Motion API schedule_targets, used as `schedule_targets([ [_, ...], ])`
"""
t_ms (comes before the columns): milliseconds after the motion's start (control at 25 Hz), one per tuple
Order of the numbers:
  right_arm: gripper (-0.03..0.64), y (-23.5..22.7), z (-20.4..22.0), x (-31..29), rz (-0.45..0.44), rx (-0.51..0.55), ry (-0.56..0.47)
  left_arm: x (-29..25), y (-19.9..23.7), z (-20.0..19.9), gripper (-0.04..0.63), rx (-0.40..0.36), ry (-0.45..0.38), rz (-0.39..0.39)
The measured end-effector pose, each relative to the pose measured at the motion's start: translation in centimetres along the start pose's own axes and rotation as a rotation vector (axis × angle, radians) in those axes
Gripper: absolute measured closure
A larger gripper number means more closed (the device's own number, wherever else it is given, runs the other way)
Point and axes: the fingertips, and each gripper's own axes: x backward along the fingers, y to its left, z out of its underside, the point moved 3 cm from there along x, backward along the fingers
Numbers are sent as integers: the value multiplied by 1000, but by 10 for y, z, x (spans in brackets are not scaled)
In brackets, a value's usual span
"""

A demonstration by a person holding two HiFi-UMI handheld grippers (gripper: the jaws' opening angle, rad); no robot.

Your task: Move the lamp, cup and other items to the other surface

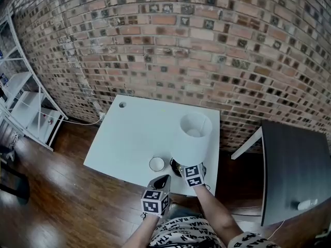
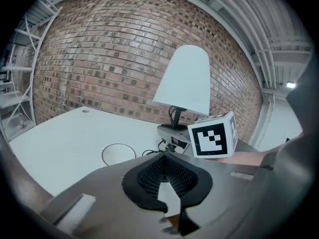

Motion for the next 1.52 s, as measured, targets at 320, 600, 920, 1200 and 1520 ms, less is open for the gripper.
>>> schedule_targets([
  [320,557,-29,-17,51,109,-48,-10,13,-28,-9,592,-34,2,79],
  [600,558,-54,-24,144,253,-83,-11,34,-90,-7,592,-121,12,218],
  [920,563,-76,-6,272,439,-100,74,45,-190,8,592,-206,41,398],
  [1200,566,-113,26,392,650,-160,128,34,-285,35,592,-297,100,536],
  [1520,584,-182,77,507,844,-213,155,8,-411,66,592,-376,142,719],
])
